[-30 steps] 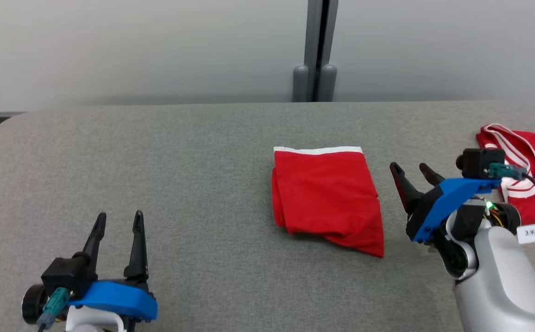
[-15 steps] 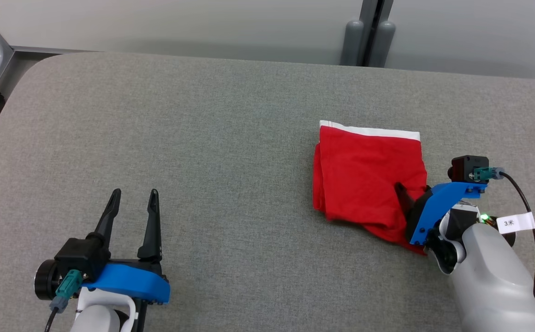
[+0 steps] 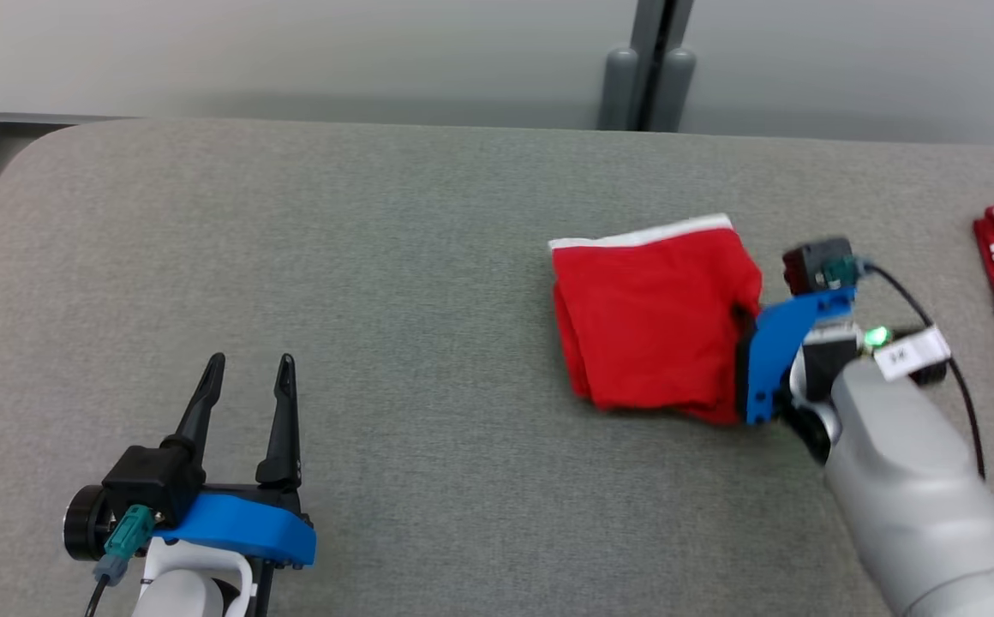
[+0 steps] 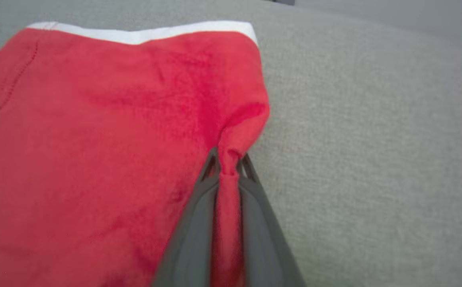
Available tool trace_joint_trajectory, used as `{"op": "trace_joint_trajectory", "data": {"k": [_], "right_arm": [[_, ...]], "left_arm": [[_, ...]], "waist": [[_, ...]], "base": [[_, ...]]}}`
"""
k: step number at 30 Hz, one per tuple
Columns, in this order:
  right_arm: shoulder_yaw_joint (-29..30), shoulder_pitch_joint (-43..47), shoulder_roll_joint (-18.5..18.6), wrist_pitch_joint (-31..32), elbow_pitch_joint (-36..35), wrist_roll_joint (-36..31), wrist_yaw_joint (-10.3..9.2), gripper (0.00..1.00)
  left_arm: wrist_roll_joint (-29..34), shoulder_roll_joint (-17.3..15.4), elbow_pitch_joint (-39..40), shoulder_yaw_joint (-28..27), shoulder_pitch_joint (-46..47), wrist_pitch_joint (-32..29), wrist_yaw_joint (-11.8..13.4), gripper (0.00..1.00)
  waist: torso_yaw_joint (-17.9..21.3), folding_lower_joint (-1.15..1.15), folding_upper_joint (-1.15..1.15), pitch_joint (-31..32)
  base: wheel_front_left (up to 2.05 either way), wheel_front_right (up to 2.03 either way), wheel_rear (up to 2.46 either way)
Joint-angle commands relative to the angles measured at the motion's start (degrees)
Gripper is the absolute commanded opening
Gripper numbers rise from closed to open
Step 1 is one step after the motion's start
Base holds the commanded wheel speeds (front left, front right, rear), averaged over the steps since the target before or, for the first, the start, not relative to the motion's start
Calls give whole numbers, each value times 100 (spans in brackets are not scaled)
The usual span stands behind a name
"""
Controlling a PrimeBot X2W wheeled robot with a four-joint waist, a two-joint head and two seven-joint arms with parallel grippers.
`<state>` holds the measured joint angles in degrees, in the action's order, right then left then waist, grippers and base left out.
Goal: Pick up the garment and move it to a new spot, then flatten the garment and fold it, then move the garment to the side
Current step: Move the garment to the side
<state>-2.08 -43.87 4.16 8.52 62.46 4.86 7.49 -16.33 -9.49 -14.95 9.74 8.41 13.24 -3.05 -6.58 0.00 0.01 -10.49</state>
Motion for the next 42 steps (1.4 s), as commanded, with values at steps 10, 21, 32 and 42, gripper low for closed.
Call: {"op": "trace_joint_trajectory", "data": {"k": [10, 21, 32, 42], "right_arm": [[-2115, -1247, 1276, 419, -858, 258, 0, 0], [-2926, -1648, 3250, 804, -1860, 1437, 0, 0], [-2240, -1390, 4238, 53, -1699, 810, -1, 0], [-714, -1096, 3897, -558, -1081, -344, 0, 100]], "left_arm": [[32, -63, 382, 24, 166, 82, 46, 100], [155, -168, 778, 207, 673, -37, -29, 100], [307, -403, 1294, 323, 1135, -322, -70, 100], [395, -595, 1685, 356, 1214, -553, -14, 100]], "waist": [[670, 0, -1, -352], [1141, 0, -1, -1123], [1188, 0, -1, -1943], [1147, 0, -1, -2320]], "base": [[0, 0, 0], [0, 0, 0], [0, 0, 0], [0, 0, 0]]}}
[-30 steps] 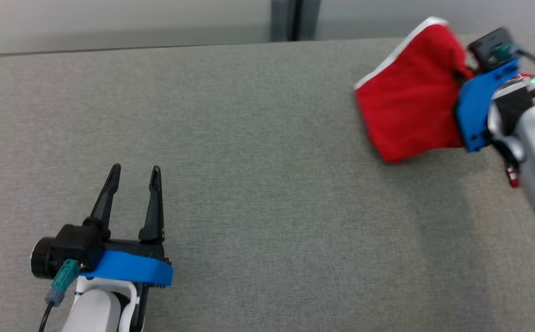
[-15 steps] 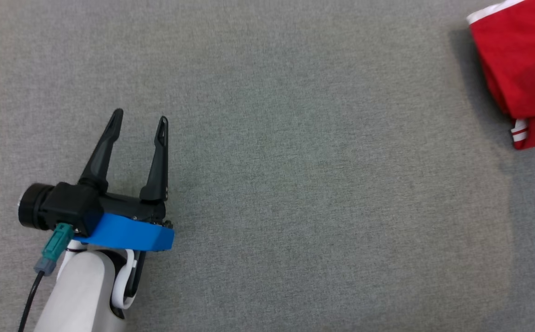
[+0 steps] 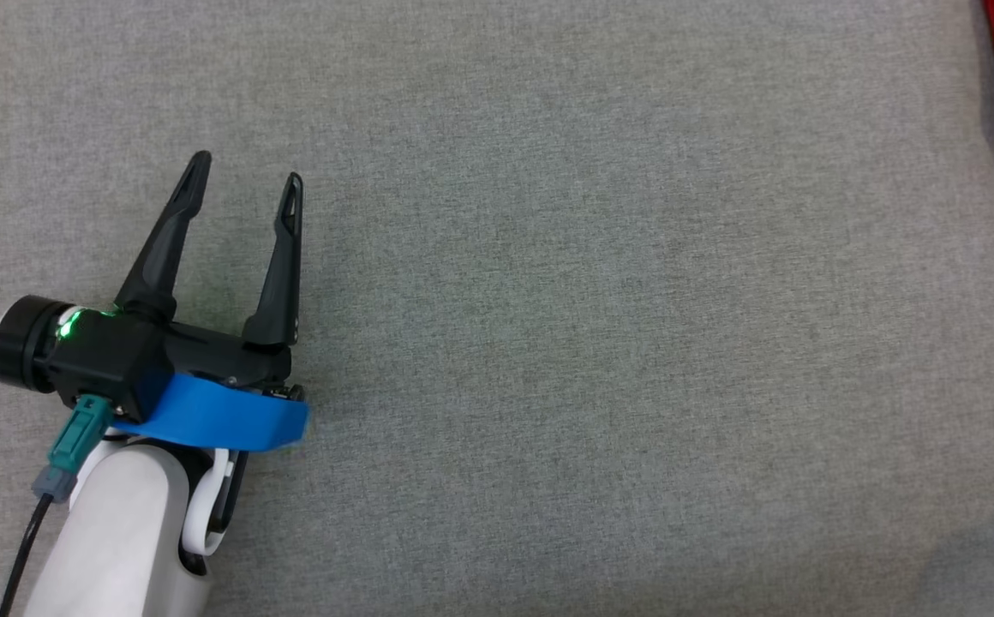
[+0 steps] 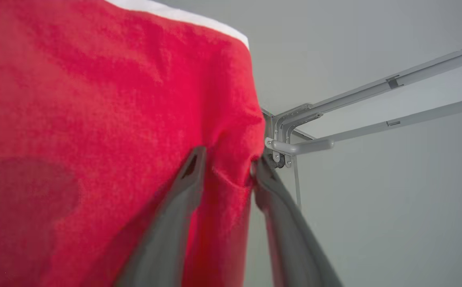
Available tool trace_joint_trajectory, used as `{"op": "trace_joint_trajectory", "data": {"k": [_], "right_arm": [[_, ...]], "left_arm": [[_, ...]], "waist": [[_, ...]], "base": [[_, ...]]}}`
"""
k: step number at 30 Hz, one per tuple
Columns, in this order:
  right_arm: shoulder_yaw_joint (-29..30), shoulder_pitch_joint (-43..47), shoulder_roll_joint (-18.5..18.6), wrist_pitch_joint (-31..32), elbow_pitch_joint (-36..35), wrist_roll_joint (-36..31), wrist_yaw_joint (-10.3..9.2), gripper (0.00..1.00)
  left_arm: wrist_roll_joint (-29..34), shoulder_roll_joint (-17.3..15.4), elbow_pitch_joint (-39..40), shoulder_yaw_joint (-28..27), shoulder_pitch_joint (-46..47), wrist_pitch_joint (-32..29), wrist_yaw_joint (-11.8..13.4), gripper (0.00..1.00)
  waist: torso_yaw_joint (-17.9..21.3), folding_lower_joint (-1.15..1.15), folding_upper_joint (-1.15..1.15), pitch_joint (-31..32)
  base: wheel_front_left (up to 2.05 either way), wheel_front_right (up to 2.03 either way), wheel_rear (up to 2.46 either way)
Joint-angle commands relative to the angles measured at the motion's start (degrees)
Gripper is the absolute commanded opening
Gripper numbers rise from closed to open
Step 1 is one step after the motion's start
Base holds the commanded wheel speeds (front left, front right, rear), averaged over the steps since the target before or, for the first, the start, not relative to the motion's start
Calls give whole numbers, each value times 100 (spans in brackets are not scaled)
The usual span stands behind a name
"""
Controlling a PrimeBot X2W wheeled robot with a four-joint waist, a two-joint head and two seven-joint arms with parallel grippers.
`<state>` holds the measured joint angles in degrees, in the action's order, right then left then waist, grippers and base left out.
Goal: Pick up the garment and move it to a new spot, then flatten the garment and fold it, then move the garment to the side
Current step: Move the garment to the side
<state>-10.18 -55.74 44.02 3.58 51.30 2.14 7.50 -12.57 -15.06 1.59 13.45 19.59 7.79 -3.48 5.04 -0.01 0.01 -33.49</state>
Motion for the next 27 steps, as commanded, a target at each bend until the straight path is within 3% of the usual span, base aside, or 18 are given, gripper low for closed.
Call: {"op": "trace_joint_trajectory", "data": {"k": [1, 6, 12, 17, 20, 27], "right_arm": [[230, 117, -122, -187, 27, -219, -1, 100], [940, 329, -391, -826, -100, -956, -1, 100], [1299, 639, -1144, -1326, -379, -1297, -1, 100], [1394, 1305, -2004, -1649, -913, -1042, -1, 100], [1496, 1850, -2692, -1731, -1378, -535, -1, 100], [1235, 3272, -3419, -1567, -2488, 241, -2, 100]], "left_arm": [[26, -37, 39, -2, 96, -20, 28, 100], [-5, 19, -104, 68, 115, 43, 41, 100], [-105, 167, -546, 108, -91, 277, 103, 100], [-246, 264, -980, 58, -370, 440, 170, 100], [-332, 286, -1176, -67, -616, 539, 277, 100], [-479, 324, -1347, -274, -1168, 661, 452, 100]], "waist": [[-17, 1, -1, -27], [-67, 1, -1, 152], [-146, 1, -1, 792], [-186, 1, -1, 1416], [-148, 1, -1, 1785], [-218, 1, -1, 2438]], "base": [[0, 0, 0], [0, 0, 0], [0, 0, 0], [0, 0, 0], [0, 0, 0], [0, 0, 0]]}}
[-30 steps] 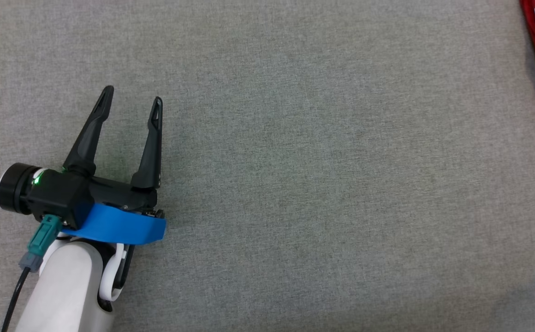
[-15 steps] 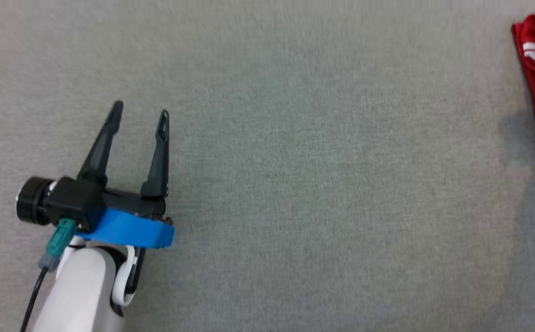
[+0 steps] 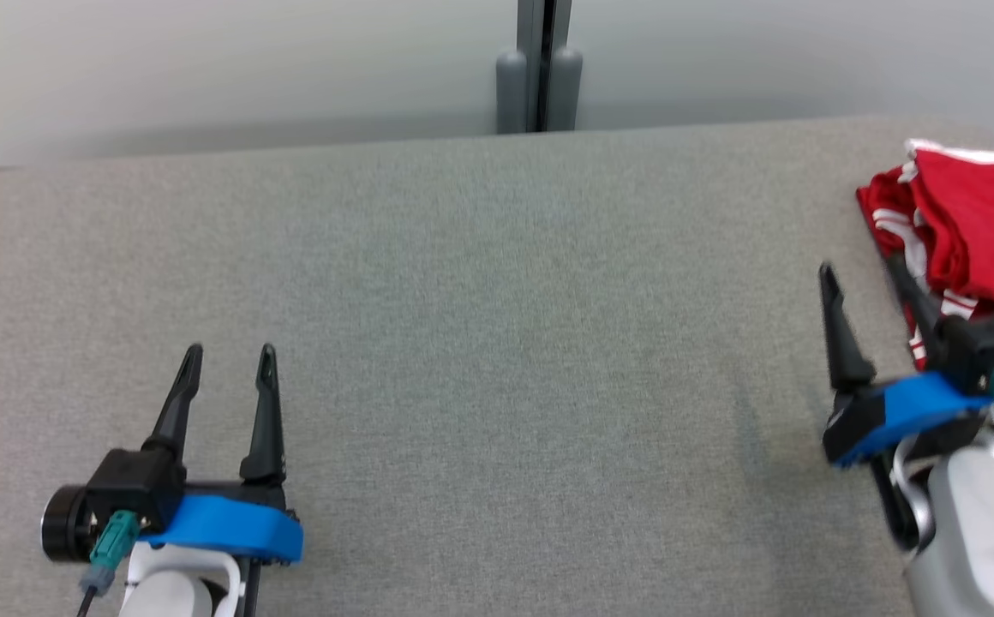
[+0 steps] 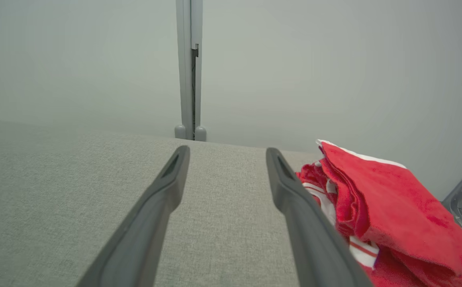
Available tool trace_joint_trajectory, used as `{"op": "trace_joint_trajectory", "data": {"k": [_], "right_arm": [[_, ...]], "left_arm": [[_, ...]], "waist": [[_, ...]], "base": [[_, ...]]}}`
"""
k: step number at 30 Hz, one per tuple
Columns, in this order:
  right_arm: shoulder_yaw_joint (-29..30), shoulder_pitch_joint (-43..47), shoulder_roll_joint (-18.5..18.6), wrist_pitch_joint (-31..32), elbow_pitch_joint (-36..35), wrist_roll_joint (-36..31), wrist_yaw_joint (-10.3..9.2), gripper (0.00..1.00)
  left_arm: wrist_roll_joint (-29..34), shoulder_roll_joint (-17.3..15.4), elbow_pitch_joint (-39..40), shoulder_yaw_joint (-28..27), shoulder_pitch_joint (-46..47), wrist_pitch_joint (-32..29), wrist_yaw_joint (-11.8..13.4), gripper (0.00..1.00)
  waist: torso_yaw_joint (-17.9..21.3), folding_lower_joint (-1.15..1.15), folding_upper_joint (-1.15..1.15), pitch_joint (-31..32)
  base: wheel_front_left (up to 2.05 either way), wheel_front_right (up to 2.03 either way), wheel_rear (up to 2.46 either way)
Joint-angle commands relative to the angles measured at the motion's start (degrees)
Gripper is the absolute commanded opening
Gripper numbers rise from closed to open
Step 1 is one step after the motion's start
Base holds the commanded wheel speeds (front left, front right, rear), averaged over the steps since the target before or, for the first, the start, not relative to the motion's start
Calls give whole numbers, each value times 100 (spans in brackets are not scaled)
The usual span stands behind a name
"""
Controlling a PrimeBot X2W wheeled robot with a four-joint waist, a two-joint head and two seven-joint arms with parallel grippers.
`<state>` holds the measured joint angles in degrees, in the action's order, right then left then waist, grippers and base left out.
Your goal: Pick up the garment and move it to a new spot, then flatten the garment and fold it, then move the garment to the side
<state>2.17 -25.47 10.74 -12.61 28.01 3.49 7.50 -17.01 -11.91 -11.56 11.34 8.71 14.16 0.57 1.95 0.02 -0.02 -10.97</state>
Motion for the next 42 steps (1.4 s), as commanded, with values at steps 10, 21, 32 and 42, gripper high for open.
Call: {"op": "trace_joint_trajectory", "data": {"k": [10, 21, 32, 42], "right_arm": [[322, 1614, -609, 454, -1406, 192, 0, 100], [469, 2414, -769, 570, -1910, 143, 0, 100], [387, 2638, -786, 615, -2028, 379, 0, 100], [345, 2644, -787, 610, -1953, 448, 0, 100]], "left_arm": [[-211, 65, -316, -205, -571, 75, 100, 100], [-280, 87, -656, -208, -761, 101, 27, 100], [-316, 85, -756, -189, -778, 106, -21, 100], [-363, 52, -790, -196, -741, 109, -26, 100]], "waist": [[-93, -2, 2, 756], [-219, -2, 2, 1058], [-193, -2, 2, 1154], [-127, -2, 2, 1153]], "base": [[0, 0, 0], [0, 0, 0], [0, 0, 0], [0, 0, 0]]}}
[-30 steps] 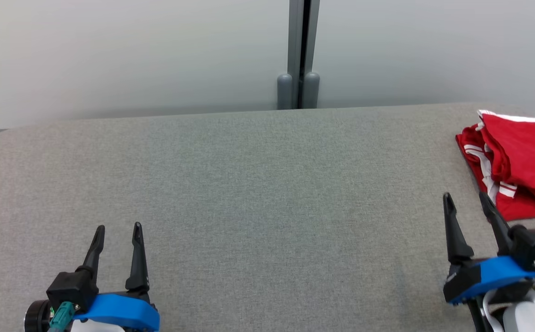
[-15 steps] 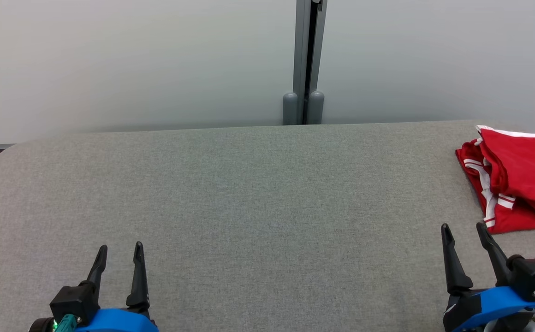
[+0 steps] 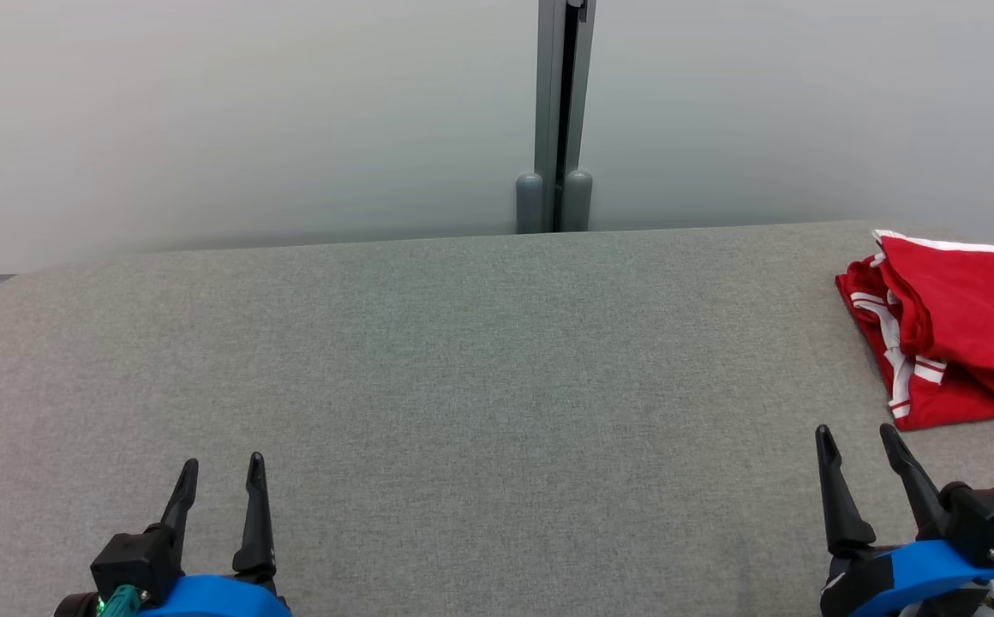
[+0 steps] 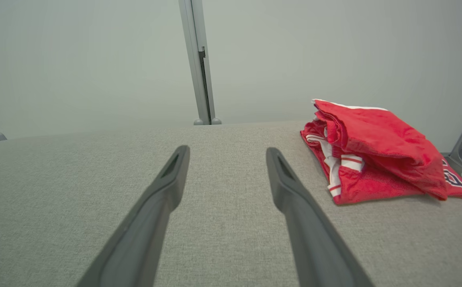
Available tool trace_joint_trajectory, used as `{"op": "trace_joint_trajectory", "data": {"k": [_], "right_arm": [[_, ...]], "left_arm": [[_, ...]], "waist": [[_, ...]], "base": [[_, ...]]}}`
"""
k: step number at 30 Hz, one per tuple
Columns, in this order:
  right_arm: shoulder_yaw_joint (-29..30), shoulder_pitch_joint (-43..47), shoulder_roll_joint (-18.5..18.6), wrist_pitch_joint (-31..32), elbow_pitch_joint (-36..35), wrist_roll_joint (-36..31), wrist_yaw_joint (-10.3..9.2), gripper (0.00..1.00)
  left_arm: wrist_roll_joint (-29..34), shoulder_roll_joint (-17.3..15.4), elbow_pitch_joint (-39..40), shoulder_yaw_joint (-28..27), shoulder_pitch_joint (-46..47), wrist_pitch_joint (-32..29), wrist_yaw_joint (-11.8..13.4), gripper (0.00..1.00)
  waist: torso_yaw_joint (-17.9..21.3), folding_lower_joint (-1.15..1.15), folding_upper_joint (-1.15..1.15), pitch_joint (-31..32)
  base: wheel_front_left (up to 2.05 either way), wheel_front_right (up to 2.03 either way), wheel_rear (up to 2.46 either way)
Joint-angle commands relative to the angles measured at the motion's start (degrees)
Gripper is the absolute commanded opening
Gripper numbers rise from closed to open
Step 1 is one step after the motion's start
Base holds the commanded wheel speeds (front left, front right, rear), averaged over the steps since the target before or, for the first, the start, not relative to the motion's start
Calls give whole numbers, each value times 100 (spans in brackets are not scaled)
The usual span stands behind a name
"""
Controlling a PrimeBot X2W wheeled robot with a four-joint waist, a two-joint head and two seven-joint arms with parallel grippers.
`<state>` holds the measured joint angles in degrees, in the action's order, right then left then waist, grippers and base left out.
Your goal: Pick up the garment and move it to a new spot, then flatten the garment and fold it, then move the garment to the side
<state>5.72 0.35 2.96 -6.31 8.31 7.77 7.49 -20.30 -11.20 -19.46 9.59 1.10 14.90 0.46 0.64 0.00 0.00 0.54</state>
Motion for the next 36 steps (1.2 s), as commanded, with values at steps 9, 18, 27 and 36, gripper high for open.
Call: {"op": "trace_joint_trajectory", "data": {"k": [9, 18, 27, 36], "right_arm": [[-9, 90, -10, -10, 12, 79, 1, 100], [17, 0, -41, 60, 322, 206, 0, 0], [32, -92, -36, 220, 354, 1227, 0, 0], [24, -160, -31, 341, 363, 2147, 0, 0]], "left_arm": [[-86, -43, 15, -9, -8, 25, 29, 100], [-178, 111, -227, 22, -132, -61, 5, 0], [-1042, 198, -133, -188, -39, -324, -95, 0], [-1824, 278, -38, -367, 40, -550, -185, 0]], "waist": [[22, 0, 0, 14], [27, 0, 0, 7], [20, 0, 0, 1], [14, 0, 0, -4]], "base": [[0, 0, 0], [0, 0, 0], [0, 0, 0], [0, 0, 0]]}}
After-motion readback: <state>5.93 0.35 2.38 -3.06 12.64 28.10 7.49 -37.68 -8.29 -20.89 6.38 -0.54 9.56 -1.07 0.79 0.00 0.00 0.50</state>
